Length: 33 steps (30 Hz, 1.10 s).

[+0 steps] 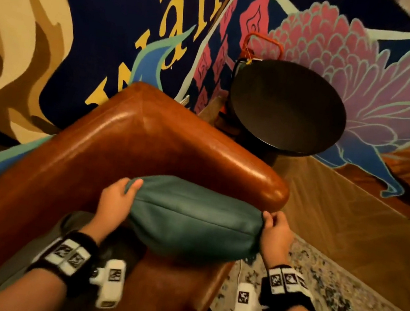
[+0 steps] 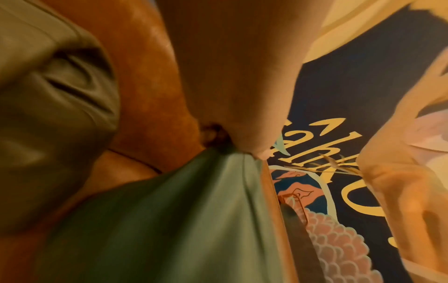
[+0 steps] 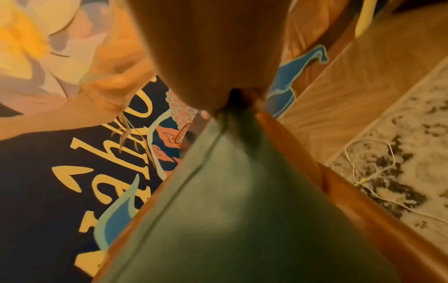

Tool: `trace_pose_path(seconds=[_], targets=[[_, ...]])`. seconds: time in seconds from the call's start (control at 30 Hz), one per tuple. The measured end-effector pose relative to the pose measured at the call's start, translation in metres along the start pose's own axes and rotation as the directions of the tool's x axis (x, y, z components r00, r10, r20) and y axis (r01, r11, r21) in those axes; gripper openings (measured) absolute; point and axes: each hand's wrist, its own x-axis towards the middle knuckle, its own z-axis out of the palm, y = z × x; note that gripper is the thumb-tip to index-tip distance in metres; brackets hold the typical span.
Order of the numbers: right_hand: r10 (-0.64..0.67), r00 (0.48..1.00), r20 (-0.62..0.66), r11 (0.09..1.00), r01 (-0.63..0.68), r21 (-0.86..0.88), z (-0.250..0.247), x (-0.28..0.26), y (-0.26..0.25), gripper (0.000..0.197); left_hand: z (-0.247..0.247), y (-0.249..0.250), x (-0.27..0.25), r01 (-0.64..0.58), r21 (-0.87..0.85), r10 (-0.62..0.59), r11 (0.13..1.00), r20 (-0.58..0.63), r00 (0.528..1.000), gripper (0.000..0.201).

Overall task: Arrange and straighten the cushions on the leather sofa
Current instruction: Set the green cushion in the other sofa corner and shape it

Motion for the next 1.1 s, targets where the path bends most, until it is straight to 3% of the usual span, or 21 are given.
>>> trace_pose_path(seconds=[0.03,0.1,0.17,0.2,0.23,0.27,0.3,0.33,0.4,0.47,0.5,0.53,0.57,0.6,0.7,0.8,0.87,0.9,1.0,1.03,1.1], targets=[[0.066,0.997,-0.031,0.993,-0.068,-0.097,0.011,-0.002,-0.002,0.013,0.015,0.004,-0.003,0.010,-0.008,-0.010,1.000,0.008,1.000,0.039],[0.005,0.995,-0.097,0.903,-0.046,-0.427,0.038,-0.015,-0.021,0.037,0.036,0.011,-0.012,0.010,-0.041,-0.010,0.999,0.010,1.000,0.031],[-0.314,0.949,0.005,0.819,0.274,-0.504,0.076,-0.048,-0.044,0.052,0.046,0.012,-0.022,-0.024,-0.008,0.024,1.000,-0.008,1.000,0.022],[-0.486,0.861,0.150,0.742,0.498,-0.450,0.099,-0.069,-0.053,0.056,0.049,0.013,-0.025,-0.050,0.030,0.051,0.998,-0.027,0.998,0.018],[-0.582,0.740,0.338,0.640,0.673,-0.372,0.125,-0.091,-0.057,0.061,0.049,0.013,-0.027,-0.066,0.060,0.068,0.996,-0.041,0.997,0.016],[-0.587,0.642,0.493,0.556,0.763,-0.331,0.144,-0.107,-0.053,0.065,0.047,0.013,-0.029,-0.077,0.071,0.081,0.994,-0.045,0.996,0.017],[-0.566,0.612,0.552,0.499,0.788,-0.362,0.150,-0.105,-0.042,0.067,0.044,0.012,-0.027,-0.076,0.077,0.080,0.994,-0.049,0.996,0.017],[-0.564,0.639,0.523,0.484,0.769,-0.418,0.145,-0.091,-0.026,0.068,0.037,0.009,-0.026,-0.068,0.078,0.072,0.995,-0.055,0.996,0.017],[-0.467,0.771,0.433,0.553,0.637,-0.538,0.117,-0.055,0.011,0.069,0.024,-0.003,-0.024,-0.002,0.051,0.005,0.999,-0.061,0.998,0.019],[-0.265,0.934,0.238,0.662,0.356,-0.659,0.080,-0.023,0.052,0.069,0.017,-0.007,-0.025,0.083,0.014,-0.082,0.996,-0.040,0.996,0.022],[-0.058,0.990,0.132,0.743,0.131,-0.657,0.063,-0.011,0.061,0.073,0.017,-0.004,-0.026,0.112,0.013,-0.111,0.994,-0.037,0.993,0.023],[0.160,0.985,0.058,0.799,-0.095,-0.594,0.051,-0.004,0.065,0.080,0.019,-0.002,-0.026,0.129,0.005,-0.128,0.992,-0.044,0.991,0.024],[0.296,0.954,0.044,0.844,-0.239,-0.480,0.044,0.002,0.062,0.082,0.022,0.000,-0.024,0.148,-0.005,-0.148,0.989,-0.051,0.988,0.023],[0.331,0.939,0.089,0.899,-0.285,-0.332,0.040,0.005,0.058,0.074,0.025,0.000,-0.022,0.165,-0.003,-0.165,0.986,-0.048,0.985,0.023],[0.205,0.952,0.229,0.977,-0.212,0.005,0.024,0.005,0.036,0.028,0.019,0.001,-0.011,0.315,-0.160,-0.309,0.935,0.064,0.949,0.022],[0.195,0.908,0.370,0.919,-0.301,0.256,0.008,0.006,0.037,0.015,-0.007,-0.002,-0.006,0.435,-0.387,-0.436,0.813,0.092,0.895,0.004],[0.234,0.874,0.425,0.853,-0.395,0.341,0.003,0.006,0.040,0.015,-0.019,-0.009,-0.006,0.467,-0.435,-0.474,0.770,0.102,0.875,0.006],[0.229,0.880,0.415,0.869,-0.377,0.319,0.006,0.003,0.035,0.022,-0.020,-0.008,-0.008,0.465,-0.428,-0.472,0.775,0.096,0.876,0.010],[0.046,0.908,0.416,0.973,-0.134,0.187,0.011,-0.019,0.006,0.031,-0.011,0.004,-0.021,0.337,-0.224,-0.313,0.915,0.134,0.940,0.040],[-0.019,0.891,0.454,0.970,-0.093,0.224,0.008,-0.023,0.002,0.034,-0.013,0.010,-0.022,0.279,-0.182,-0.256,0.943,0.141,0.956,0.040],[-0.051,0.886,0.460,0.934,-0.121,0.336,-0.011,-0.019,0.004,0.037,-0.035,0.014,-0.012,0.284,-0.272,-0.250,0.919,0.153,0.956,0.030]])
